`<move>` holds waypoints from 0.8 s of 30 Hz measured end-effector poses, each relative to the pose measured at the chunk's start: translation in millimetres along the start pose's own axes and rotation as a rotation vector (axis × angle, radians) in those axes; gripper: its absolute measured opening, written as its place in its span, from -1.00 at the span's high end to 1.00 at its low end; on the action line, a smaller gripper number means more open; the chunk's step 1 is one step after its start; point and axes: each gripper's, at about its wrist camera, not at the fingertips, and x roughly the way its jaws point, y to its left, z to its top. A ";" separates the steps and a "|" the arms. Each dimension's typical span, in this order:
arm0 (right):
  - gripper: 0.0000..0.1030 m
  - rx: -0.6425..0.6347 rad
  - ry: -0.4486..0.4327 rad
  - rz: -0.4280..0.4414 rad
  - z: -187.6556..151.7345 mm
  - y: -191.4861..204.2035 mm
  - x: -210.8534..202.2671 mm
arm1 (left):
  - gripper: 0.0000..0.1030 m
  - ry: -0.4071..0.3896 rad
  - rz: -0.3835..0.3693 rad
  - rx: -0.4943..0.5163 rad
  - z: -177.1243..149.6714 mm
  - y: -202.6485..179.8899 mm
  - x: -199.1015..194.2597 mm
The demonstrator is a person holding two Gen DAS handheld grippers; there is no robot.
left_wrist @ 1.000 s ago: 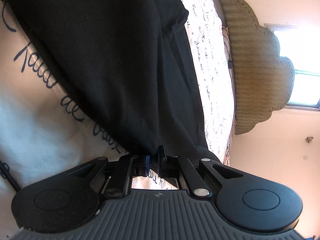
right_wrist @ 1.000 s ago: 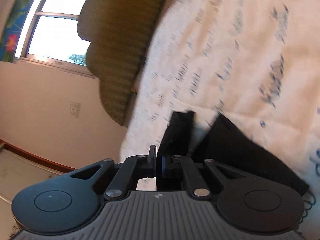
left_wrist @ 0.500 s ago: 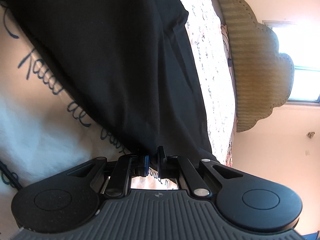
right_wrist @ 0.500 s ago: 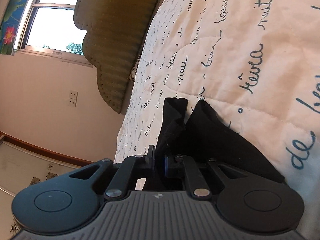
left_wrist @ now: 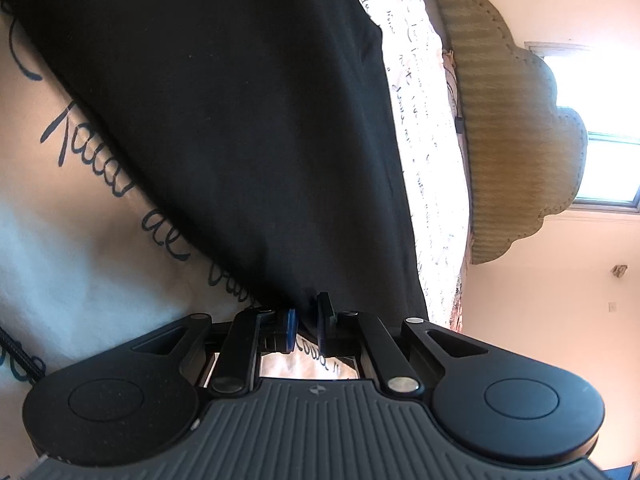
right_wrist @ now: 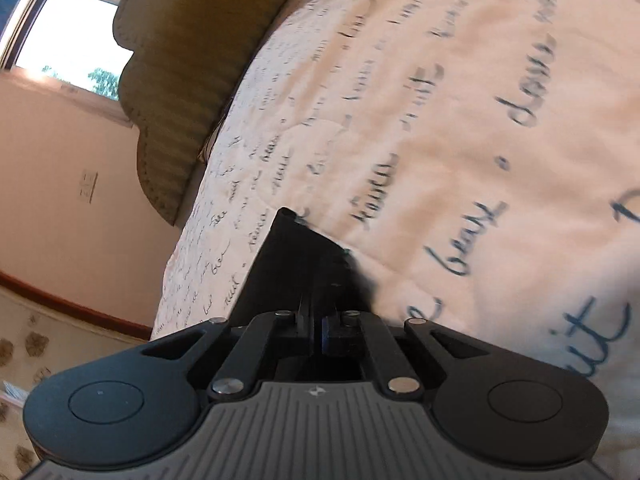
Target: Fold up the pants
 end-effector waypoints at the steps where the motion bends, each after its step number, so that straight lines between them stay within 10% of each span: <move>1: 0.94 -0.005 -0.008 0.009 -0.5 3.2 -2.8 | 0.75 0.002 0.004 0.008 0.0 -2.1 -0.7; 8: 0.94 -0.118 -0.031 0.101 7.7 53.2 -17.9 | 0.75 -0.021 -0.004 0.007 -1.7 -2.5 -3.5; 11: 0.91 -0.050 0.047 -0.060 3.5 14.9 4.3 | 0.74 -0.011 -0.005 -0.024 -3.2 5.4 -2.4; 14: 0.85 0.046 0.022 0.011 -2.7 -9.6 -9.4 | 0.72 0.008 -0.001 -0.005 -3.0 2.4 -7.5; 19: 0.03 -0.012 -0.014 -0.001 -13.3 5.0 -39.5 | 0.56 0.017 -0.026 0.051 -3.4 -3.1 -20.5; 24: -0.02 0.019 0.048 -0.028 -22.6 0.7 -38.9 | 0.48 0.029 -0.043 0.059 -9.2 -2.1 -21.8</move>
